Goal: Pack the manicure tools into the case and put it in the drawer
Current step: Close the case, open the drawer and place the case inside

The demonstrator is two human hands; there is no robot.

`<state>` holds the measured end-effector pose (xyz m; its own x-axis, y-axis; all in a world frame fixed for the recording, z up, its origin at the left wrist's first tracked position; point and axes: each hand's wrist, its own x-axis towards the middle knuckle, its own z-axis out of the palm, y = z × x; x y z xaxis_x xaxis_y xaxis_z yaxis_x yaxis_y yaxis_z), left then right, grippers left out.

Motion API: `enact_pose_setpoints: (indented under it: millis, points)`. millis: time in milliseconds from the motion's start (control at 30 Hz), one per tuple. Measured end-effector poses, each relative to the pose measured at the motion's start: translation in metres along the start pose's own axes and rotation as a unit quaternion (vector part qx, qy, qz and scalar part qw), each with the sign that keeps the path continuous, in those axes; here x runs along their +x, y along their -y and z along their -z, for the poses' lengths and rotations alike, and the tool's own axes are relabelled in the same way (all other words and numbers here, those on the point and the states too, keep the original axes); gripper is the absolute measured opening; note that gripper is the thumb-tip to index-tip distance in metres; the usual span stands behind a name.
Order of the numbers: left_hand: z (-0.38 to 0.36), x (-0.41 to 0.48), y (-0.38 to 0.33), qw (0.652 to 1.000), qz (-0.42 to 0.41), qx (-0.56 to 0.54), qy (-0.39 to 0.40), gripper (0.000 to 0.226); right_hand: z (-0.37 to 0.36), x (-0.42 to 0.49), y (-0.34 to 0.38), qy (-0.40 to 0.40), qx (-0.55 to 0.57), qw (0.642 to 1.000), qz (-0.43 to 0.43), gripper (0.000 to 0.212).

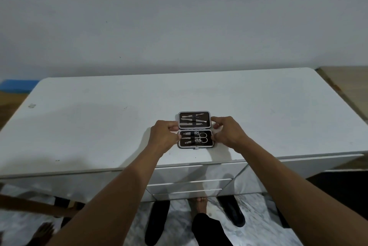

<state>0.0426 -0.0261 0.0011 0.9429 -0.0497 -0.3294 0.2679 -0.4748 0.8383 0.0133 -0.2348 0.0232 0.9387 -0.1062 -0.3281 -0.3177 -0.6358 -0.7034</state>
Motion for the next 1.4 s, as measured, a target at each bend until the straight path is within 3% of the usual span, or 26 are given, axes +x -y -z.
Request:
enact_pose_setpoints:
  millis: [233, 433, 533, 633, 733, 767, 933, 1233, 1400]
  points:
    - [-0.005, -0.007, -0.005, 0.999, -0.002, -0.002, -0.033, 0.039, -0.004, -0.011, 0.000, -0.039, 0.080, 0.996, 0.031, 0.054]
    - [-0.005, -0.019, -0.003, 0.997, -0.038, -0.002, -0.065, 0.032, -0.009, -0.016, -0.005, -0.057, 0.160, 0.985, 0.007, 0.032]
    - [-0.004, -0.027, -0.001, 0.996, -0.040, 0.000, -0.074, 0.023, -0.011, -0.016, -0.009, -0.067, 0.201, 0.977, -0.013, 0.041]
    - [0.000, -0.031, 0.003, 0.996, -0.023, -0.075, -0.032, 0.019, -0.012, -0.022, -0.009, -0.085, 0.184, 0.979, 0.001, 0.044]
    - [0.002, -0.038, 0.008, 0.992, -0.042, -0.117, -0.013, 0.014, -0.017, -0.030, -0.012, -0.090, 0.138, 0.986, 0.025, 0.026]
    - [0.001, -0.038, 0.011, 0.993, -0.055, -0.101, -0.013, 0.010, -0.018, -0.033, -0.014, -0.090, 0.114, 0.989, 0.032, 0.023]
    - [-0.007, -0.039, 0.017, 0.993, -0.102, 0.045, -0.042, 0.033, -0.022, -0.040, -0.014, -0.088, 0.025, 0.994, 0.059, 0.037]
    - [-0.016, -0.036, 0.015, 0.969, -0.180, 0.155, -0.061, 0.026, -0.022, -0.039, -0.008, -0.081, -0.039, 0.993, 0.083, 0.031]
    - [-0.023, -0.028, 0.010, 0.971, -0.159, 0.168, -0.067, 0.021, -0.026, -0.032, -0.005, -0.087, -0.048, 0.993, 0.069, 0.029]
